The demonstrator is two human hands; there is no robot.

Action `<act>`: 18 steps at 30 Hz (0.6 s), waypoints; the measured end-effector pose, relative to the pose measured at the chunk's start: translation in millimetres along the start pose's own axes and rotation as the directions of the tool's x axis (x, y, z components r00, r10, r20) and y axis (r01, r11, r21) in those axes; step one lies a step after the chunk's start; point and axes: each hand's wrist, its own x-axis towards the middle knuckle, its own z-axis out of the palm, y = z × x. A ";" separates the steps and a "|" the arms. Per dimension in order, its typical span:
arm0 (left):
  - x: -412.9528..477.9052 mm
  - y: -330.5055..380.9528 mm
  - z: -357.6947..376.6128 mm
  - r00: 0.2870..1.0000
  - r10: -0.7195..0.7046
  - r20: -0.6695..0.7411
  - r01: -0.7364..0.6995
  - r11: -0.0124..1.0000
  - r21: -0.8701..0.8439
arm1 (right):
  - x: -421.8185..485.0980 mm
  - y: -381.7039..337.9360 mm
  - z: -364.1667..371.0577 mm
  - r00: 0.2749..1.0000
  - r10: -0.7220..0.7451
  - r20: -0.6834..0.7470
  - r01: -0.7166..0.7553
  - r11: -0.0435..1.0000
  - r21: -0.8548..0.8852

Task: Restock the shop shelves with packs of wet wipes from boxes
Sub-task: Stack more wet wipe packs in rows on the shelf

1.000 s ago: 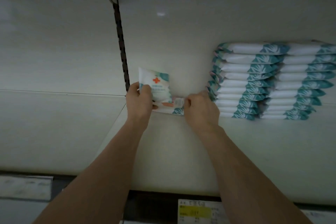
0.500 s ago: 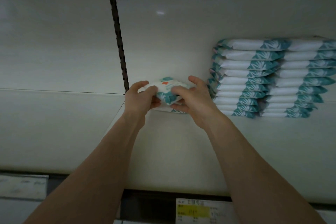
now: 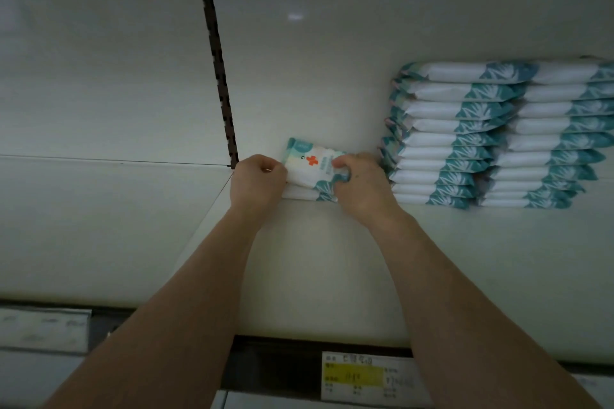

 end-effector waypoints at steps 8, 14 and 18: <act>-0.1 -5.9 -0.1 0.975 -0.018 0.221 -0.070 0.920 0.385 | -5.3 -0.6 -6.6 0.999 -0.018 0.028 0.023 0.983 -0.182; -0.2 -8.7 -2.0 0.973 0.076 0.219 -0.184 0.827 0.531 | -6.1 0.3 -11.9 1.000 0.004 0.013 -0.001 0.978 -0.208; 1.2 -10.2 -3.4 0.984 0.086 0.154 -0.148 0.876 0.460 | -6.2 -1.7 -13.9 1.000 0.016 0.022 -0.012 0.983 -0.185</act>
